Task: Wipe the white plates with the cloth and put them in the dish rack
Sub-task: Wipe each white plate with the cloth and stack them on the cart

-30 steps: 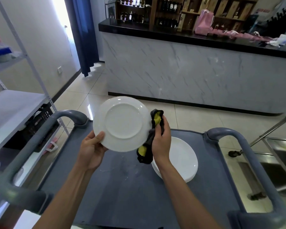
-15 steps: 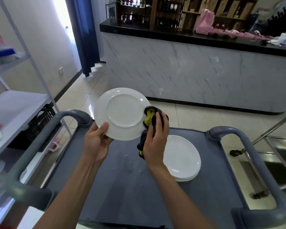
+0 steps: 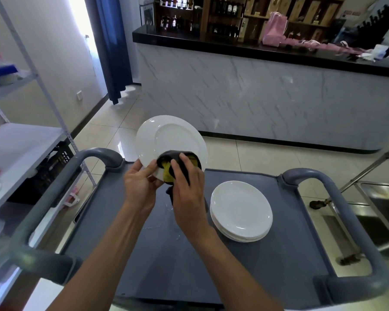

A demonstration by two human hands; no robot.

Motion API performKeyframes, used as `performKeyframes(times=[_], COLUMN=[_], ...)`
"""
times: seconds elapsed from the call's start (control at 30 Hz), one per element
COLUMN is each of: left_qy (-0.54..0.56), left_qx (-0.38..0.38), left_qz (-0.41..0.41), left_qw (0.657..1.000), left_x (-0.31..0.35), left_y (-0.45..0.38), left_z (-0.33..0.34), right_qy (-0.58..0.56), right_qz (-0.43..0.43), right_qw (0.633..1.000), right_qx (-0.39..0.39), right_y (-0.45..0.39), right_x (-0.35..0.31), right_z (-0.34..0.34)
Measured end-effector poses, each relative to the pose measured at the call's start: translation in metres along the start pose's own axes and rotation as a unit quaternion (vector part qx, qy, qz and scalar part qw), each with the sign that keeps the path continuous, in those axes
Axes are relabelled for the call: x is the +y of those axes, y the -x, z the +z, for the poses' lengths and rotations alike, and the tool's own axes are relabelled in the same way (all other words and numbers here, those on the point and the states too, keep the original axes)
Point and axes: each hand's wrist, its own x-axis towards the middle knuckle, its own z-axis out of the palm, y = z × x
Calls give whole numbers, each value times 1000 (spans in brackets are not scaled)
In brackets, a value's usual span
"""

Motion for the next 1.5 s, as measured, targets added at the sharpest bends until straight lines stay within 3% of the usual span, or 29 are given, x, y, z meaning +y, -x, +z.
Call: performKeyframes(times=[0.73, 1.1, 1.33, 1.5], left_qy=[-181, -129, -111, -105], left_qx=[-138, -117, -100, -99], left_qz=[-36, -59, -55, -51], left_qw=[973, 983, 987, 988], left_x=[11, 5, 3, 0], left_y=[6, 12, 10, 4], left_z=[-22, -42, -49, -41], right_qy=[17, -50, -92, -110], right_qz=[-58, 90, 228, 275], right_qw=[997, 992, 968, 954], right_qx=[-56, -73, -39, -51], right_y=[-64, -86, -60, -29], right_x=[4, 45, 69, 74], right_z=[-4, -3, -12, -22])
